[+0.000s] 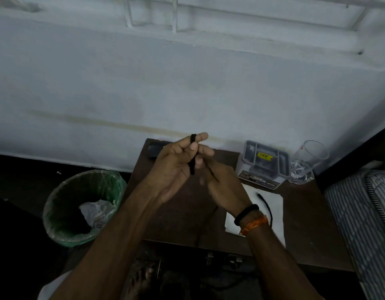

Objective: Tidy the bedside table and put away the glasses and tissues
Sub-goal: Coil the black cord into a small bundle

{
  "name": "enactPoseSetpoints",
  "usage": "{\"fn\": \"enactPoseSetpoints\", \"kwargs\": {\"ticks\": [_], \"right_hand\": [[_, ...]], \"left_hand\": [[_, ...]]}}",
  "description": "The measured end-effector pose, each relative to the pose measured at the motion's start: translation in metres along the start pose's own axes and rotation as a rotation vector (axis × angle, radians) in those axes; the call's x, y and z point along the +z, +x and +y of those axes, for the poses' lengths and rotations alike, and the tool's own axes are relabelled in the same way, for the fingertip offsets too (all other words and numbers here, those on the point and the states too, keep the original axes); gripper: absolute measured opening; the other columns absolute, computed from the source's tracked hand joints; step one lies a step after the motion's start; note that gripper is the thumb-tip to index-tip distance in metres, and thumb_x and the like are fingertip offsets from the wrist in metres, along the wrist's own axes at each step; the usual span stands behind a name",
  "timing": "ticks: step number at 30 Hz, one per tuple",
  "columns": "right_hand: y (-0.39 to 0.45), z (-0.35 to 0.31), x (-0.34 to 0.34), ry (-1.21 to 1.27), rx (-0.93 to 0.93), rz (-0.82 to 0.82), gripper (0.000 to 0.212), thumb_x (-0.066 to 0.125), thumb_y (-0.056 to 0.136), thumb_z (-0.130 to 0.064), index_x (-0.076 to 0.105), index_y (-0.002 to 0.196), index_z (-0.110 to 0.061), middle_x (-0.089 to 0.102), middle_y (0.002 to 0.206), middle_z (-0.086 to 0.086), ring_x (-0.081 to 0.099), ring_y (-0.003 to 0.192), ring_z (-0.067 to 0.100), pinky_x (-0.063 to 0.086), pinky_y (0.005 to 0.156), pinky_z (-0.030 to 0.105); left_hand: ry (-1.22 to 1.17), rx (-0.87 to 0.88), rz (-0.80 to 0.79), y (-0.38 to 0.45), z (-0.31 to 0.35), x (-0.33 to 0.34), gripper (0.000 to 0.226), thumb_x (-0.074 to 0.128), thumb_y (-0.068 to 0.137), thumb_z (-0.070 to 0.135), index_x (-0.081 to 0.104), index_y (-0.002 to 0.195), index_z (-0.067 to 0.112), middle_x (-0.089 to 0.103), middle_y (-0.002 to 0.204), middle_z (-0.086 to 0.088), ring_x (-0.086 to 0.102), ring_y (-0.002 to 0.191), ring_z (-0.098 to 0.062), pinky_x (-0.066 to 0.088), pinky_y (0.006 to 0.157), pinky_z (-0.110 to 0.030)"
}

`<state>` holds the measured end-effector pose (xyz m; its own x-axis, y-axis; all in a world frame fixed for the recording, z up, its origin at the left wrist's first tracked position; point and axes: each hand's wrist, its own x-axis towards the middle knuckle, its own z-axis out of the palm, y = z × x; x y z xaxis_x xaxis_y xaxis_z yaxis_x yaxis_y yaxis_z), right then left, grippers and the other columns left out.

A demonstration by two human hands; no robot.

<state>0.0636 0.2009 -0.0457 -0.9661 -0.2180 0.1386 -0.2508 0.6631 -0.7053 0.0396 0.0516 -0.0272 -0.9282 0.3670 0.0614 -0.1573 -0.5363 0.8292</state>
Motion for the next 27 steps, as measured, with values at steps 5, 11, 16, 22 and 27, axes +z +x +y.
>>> {"fn": "enactPoseSetpoints", "kwargs": {"ticks": [5, 11, 16, 22, 27], "right_hand": [[-0.001, -0.004, 0.002, -0.073, -0.067, -0.08, 0.02, 0.045, 0.101, -0.026, 0.055, 0.085, -0.022, 0.06, 0.071, -0.001, 0.056, 0.062, 0.013, 0.048, 0.062, 0.036], [0.002, -0.001, -0.001, -0.157, -0.095, -0.043, 0.014, 0.054, 0.095, -0.018, 0.058, 0.082, -0.018, 0.057, 0.067, -0.003, 0.053, 0.058, 0.012, 0.047, 0.058, 0.041], [0.001, 0.0, -0.011, -0.207, -0.127, 0.004, 0.008, 0.056, 0.091, -0.019, 0.063, 0.089, -0.021, 0.064, 0.081, -0.006, 0.057, 0.071, 0.011, 0.049, 0.066, 0.037], [0.0, 0.0, -0.031, -0.17, -0.169, 0.181, 0.012, 0.067, 0.088, -0.028, 0.066, 0.08, -0.019, 0.062, 0.078, -0.008, 0.056, 0.072, 0.006, 0.046, 0.066, 0.025], [0.0, -0.002, -0.035, -0.327, -0.279, 0.252, 0.008, 0.061, 0.093, -0.013, 0.068, 0.09, -0.012, 0.059, 0.091, 0.003, 0.057, 0.073, 0.016, 0.048, 0.061, 0.028]], "left_hand": [[0.201, 0.116, 0.128, 0.004, 0.001, -0.007, 0.044, 0.046, 0.096, -0.003, 0.043, 0.14, 0.0, 0.068, 0.119, -0.016, 0.069, 0.1, -0.019, 0.055, 0.084, -0.027], [0.442, 0.15, 0.151, 0.003, -0.006, -0.003, 0.052, 0.044, 0.099, -0.005, 0.03, 0.149, 0.003, 0.061, 0.133, -0.014, 0.062, 0.121, -0.018, 0.049, 0.105, -0.03], [0.839, 0.154, 0.045, 0.001, -0.01, -0.008, 0.05, 0.045, 0.1, 0.0, 0.033, 0.148, 0.005, 0.062, 0.132, -0.008, 0.058, 0.124, -0.012, 0.046, 0.107, -0.032], [0.947, 0.103, -0.108, -0.002, -0.011, -0.013, 0.026, 0.044, 0.102, 0.009, 0.057, 0.125, 0.01, 0.065, 0.099, -0.003, 0.063, 0.096, -0.018, 0.052, 0.092, -0.036], [0.922, 0.009, -0.201, -0.004, -0.008, -0.008, 0.023, 0.04, 0.104, 0.02, 0.053, 0.087, 0.028, 0.049, 0.071, 0.012, 0.046, 0.069, -0.006, 0.04, 0.065, -0.018]]}}
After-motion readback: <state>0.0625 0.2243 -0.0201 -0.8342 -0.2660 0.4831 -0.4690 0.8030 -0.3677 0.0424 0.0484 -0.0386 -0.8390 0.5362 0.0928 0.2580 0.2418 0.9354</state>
